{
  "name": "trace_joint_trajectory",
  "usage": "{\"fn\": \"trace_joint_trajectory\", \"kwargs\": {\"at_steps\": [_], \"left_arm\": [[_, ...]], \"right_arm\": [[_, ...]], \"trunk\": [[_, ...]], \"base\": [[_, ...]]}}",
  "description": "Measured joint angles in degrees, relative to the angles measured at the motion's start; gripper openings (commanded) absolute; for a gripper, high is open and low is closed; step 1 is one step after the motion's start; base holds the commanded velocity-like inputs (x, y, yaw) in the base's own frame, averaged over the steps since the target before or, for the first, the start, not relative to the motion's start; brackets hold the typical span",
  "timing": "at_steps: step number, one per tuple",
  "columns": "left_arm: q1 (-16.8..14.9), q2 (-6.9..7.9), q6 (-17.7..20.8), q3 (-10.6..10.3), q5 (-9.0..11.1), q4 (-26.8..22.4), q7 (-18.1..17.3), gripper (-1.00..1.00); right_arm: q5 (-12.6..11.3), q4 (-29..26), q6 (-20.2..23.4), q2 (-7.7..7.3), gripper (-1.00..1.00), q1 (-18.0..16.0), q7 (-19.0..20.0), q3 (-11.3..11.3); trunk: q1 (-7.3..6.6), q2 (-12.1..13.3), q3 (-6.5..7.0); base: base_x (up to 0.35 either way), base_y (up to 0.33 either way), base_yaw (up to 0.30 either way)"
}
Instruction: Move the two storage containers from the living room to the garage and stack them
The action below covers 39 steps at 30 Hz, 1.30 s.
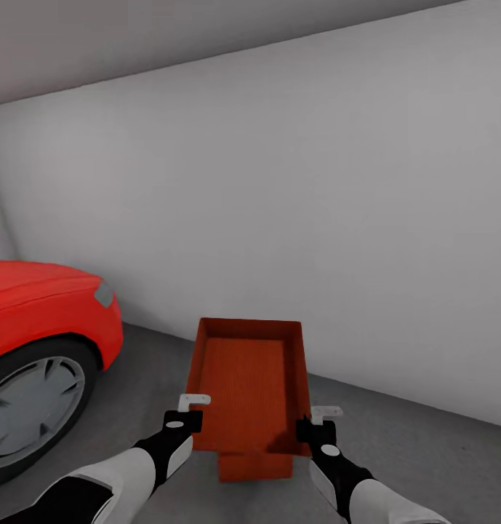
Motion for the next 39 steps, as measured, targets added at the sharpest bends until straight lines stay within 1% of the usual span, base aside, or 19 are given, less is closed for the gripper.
{"fn": "trace_joint_trajectory", "kwargs": {"at_steps": [19, 29, 39], "left_arm": [[0.0, 0.0, 0.0, -0.02, 0.0, 0.0, 0.0, -1.0], [0.0, 0.0, 0.02, 0.0, 0.0, -0.15, 0.03, -1.0], [0.0, -0.01, 0.01, 0.02, 0.01, -0.1, 0.02, -1.0]], "right_arm": [[0.0, 0.04, -0.04, 0.0, -1.0, 0.0, 0.01, -0.02], [0.0, -0.16, 0.05, -0.01, -1.0, -0.01, -0.03, 0.03], [0.01, -0.17, 0.1, -0.02, -1.0, 0.0, -0.01, 0.04]], "trunk": [[0.0, 0.0, 0.0], [0.03, 0.01, 0.0], [0.04, 0.01, 0.0]], "base": [[0.319, 0.0, 0.006], [0.044, 0.0, 0.232], [-0.006, -0.028, 0.033]]}}
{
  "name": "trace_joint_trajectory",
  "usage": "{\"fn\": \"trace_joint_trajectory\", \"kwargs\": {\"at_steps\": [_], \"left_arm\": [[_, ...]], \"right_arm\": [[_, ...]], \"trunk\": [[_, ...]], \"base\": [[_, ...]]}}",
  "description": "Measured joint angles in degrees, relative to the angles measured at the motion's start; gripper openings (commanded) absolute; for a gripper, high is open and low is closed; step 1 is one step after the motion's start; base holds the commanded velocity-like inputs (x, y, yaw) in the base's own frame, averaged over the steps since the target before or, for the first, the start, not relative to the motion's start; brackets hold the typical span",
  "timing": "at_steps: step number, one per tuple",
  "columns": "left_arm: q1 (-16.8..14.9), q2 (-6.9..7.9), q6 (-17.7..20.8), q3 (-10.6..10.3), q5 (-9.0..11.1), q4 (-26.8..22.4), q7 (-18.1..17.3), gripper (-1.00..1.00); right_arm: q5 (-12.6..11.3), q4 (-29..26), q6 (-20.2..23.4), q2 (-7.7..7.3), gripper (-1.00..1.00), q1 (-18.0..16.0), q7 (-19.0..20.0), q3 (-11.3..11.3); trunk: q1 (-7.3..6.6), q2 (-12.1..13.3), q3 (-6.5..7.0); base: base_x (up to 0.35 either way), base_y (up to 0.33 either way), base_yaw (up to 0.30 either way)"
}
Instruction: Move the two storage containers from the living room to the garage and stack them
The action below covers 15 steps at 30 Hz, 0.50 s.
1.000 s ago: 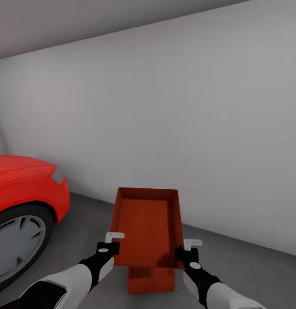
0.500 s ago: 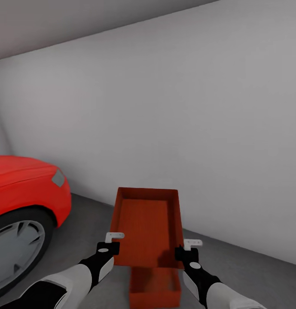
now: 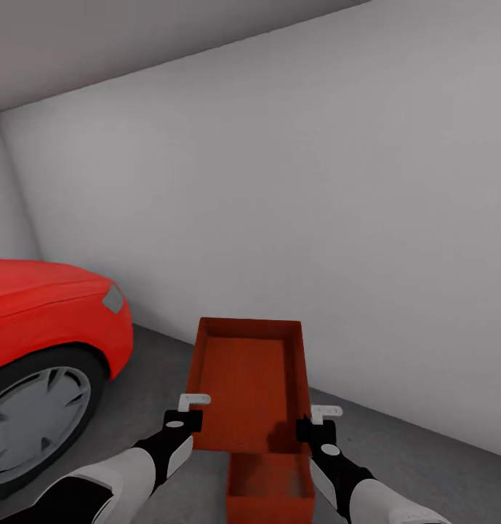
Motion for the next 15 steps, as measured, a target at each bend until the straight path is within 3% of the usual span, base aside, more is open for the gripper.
{"fn": "trace_joint_trajectory", "kwargs": {"at_steps": [11, 15], "left_arm": [[0.01, 0.01, 0.01, -0.05, -0.01, 0.0, -0.03, -1.0], [0.0, 0.02, 0.0, -0.06, -0.02, 0.01, -0.04, -1.0]], "right_arm": [[-0.01, 0.12, -0.14, 0.01, -1.0, 0.0, 0.0, -0.05], [-0.02, 0.15, -0.17, 0.01, -1.0, 0.0, 0.02, -0.06]], "trunk": [[0.01, 0.0, 0.0], [0.0, 0.0, 0.0]], "base": [[-0.089, -0.236, 0.001], [-0.027, -0.088, 0.0]]}}
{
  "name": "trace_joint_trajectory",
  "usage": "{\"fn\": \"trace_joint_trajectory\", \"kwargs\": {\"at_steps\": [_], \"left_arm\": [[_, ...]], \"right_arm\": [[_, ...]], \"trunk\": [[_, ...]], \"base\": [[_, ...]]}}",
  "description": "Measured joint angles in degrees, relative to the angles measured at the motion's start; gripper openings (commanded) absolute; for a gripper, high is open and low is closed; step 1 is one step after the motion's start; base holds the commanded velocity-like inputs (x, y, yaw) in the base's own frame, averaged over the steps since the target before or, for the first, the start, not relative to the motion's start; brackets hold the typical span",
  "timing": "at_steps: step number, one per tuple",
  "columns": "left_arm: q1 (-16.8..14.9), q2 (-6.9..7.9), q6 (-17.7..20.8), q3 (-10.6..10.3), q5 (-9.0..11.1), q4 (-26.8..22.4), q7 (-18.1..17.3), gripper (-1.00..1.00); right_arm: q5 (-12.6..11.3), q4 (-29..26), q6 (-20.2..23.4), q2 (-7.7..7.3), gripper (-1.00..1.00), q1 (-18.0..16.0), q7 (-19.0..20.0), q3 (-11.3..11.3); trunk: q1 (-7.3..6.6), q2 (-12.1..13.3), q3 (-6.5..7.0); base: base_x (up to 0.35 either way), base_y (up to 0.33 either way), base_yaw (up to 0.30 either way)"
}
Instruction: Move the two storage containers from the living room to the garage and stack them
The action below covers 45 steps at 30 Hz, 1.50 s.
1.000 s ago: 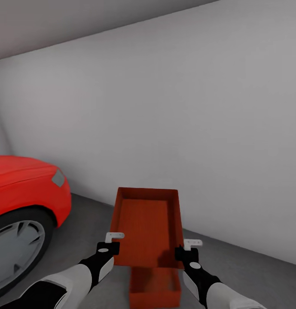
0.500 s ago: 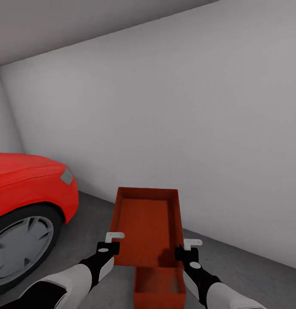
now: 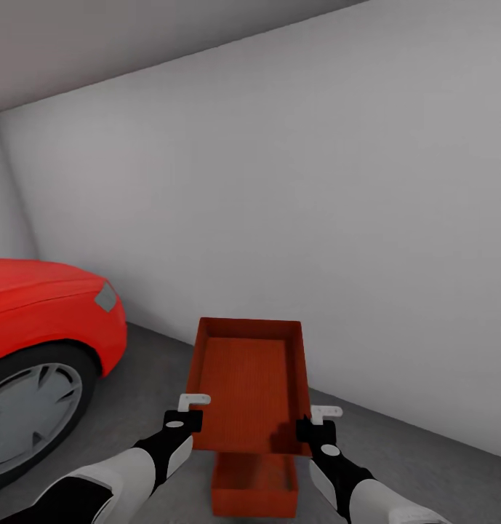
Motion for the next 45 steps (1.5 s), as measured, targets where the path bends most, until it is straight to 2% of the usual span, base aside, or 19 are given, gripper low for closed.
{"fn": "trace_joint_trajectory", "kwargs": {"at_steps": [16, 23, 45], "left_arm": [[0.0, -0.06, 0.0, 0.07, 0.0, -0.01, 0.1, -1.0], [0.0, -0.04, 0.0, -0.01, 0.0, 0.07, 0.04, -1.0], [0.0, -0.06, 0.0, 0.02, 0.01, 0.01, 0.09, -1.0]], "right_arm": [[0.02, -0.13, 0.17, -0.04, -1.0, 0.0, 0.02, 0.04], [0.0, 0.1, -0.04, -0.03, -1.0, 0.0, 0.07, -0.04], [0.01, -0.06, 0.07, -0.05, -1.0, 0.0, 0.05, 0.01]], "trunk": [[0.0, 0.0, 0.0], [0.0, 0.01, 0.0], [0.0, 0.0, -0.01]], "base": [[-0.002, -0.009, 0.072], [-0.038, -0.148, 0.006], [-0.001, -0.002, 0.0]]}}
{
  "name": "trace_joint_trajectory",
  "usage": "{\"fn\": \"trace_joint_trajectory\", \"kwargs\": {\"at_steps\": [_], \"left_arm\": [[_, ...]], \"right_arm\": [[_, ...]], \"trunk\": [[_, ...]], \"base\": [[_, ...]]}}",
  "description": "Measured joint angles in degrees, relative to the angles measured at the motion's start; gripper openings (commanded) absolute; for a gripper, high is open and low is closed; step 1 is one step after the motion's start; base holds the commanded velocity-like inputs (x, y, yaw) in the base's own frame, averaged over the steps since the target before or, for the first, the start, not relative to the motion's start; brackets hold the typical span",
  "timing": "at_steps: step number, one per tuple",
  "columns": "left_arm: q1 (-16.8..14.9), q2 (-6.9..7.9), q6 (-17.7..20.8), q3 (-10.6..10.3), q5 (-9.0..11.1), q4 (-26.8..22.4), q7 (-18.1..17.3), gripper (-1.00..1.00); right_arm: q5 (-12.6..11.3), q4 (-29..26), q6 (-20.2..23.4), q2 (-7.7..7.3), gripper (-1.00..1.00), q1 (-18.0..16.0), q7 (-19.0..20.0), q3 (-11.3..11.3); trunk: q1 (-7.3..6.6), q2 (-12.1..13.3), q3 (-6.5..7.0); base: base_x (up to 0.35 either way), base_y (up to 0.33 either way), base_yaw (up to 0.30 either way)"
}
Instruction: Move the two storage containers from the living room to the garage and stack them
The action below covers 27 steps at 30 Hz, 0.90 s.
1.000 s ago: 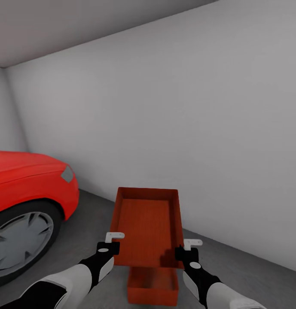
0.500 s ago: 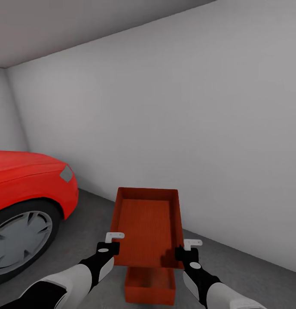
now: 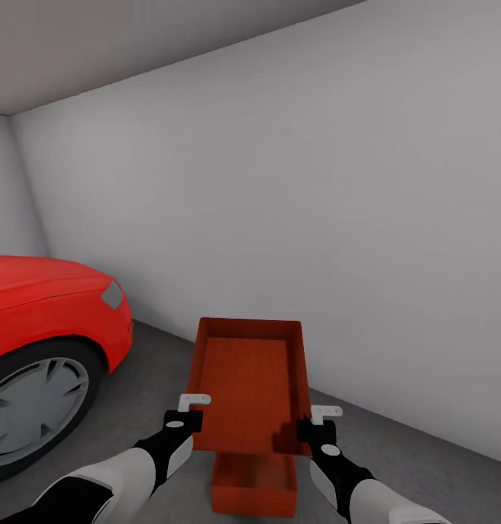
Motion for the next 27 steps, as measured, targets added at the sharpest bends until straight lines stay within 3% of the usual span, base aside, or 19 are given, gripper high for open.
{"fn": "trace_joint_trajectory", "kwargs": {"at_steps": [27], "left_arm": [[0.0, -0.04, 0.0, 0.01, 0.02, 0.09, 0.05, -1.0]], "right_arm": [[0.0, 0.08, 0.02, -0.04, -1.0, 0.0, 0.08, -0.02]], "trunk": [[0.0, 0.0, -2.29]], "base": [[0.0, 0.0, 0.0]]}}
